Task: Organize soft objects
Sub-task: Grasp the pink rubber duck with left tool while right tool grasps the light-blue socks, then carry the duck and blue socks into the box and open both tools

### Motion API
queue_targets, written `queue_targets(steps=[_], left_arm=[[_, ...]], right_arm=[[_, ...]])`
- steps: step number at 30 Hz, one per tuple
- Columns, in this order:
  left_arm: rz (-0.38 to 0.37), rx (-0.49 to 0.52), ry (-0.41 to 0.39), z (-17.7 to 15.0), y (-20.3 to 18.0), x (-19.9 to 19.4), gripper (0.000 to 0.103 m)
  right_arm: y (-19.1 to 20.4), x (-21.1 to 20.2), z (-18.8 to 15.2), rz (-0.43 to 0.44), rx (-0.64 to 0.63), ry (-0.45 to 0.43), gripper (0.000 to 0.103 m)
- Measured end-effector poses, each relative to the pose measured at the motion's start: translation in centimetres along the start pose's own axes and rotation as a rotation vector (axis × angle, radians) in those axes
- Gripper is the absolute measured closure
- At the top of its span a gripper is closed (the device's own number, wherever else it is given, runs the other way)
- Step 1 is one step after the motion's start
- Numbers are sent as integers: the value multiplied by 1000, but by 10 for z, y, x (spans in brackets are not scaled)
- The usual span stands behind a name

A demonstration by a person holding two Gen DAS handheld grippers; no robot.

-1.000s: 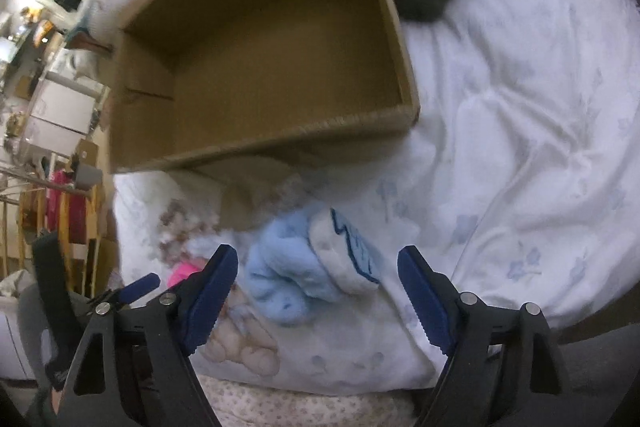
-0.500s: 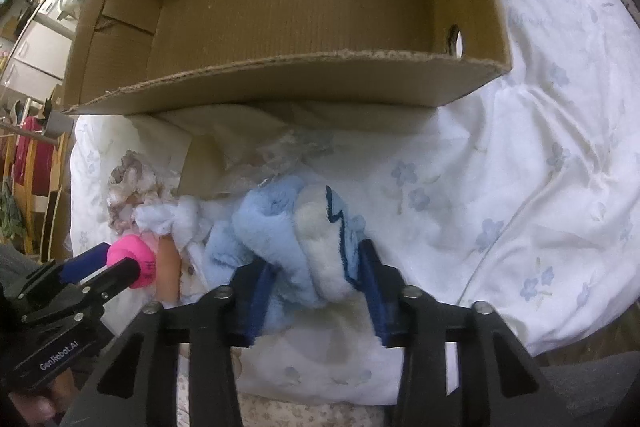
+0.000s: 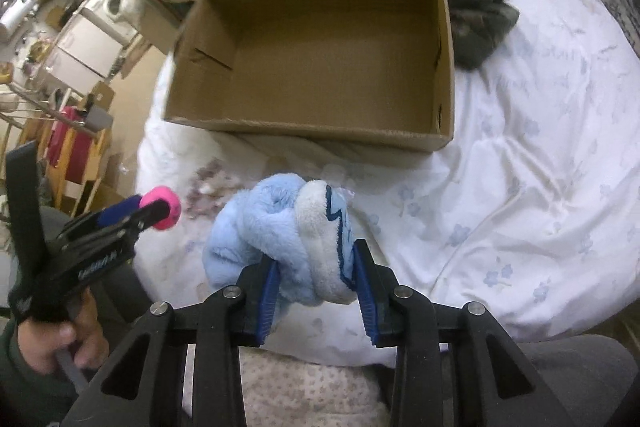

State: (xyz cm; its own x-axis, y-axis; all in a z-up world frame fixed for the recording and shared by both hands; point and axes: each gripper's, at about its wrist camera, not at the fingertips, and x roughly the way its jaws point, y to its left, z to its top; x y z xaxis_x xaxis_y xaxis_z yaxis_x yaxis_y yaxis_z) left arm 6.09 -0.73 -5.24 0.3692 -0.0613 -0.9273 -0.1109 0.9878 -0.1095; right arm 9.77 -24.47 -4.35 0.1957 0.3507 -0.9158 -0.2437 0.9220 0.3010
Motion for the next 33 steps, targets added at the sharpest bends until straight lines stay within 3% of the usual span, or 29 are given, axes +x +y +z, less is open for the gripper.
queue_targets(steps=[6, 12, 21, 28, 33], left_arm=[[-6, 2, -73, 24, 3, -22, 58], [-5, 50, -149, 47, -4, -38, 58], [-31, 112, -218, 85, -20, -40, 58], [-3, 152, -255, 105, -31, -20, 58], [1, 199, -326, 102, -32, 4, 58]], right_arm=[[-8, -35, -2, 119, 12, -92, 66], [-11, -60, 7, 215, 28, -272, 66], [-21, -58, 36, 196, 82, -399, 66], [-31, -34, 54, 150, 105, -409, 66], [-43, -12, 59, 113, 158, -385, 66]])
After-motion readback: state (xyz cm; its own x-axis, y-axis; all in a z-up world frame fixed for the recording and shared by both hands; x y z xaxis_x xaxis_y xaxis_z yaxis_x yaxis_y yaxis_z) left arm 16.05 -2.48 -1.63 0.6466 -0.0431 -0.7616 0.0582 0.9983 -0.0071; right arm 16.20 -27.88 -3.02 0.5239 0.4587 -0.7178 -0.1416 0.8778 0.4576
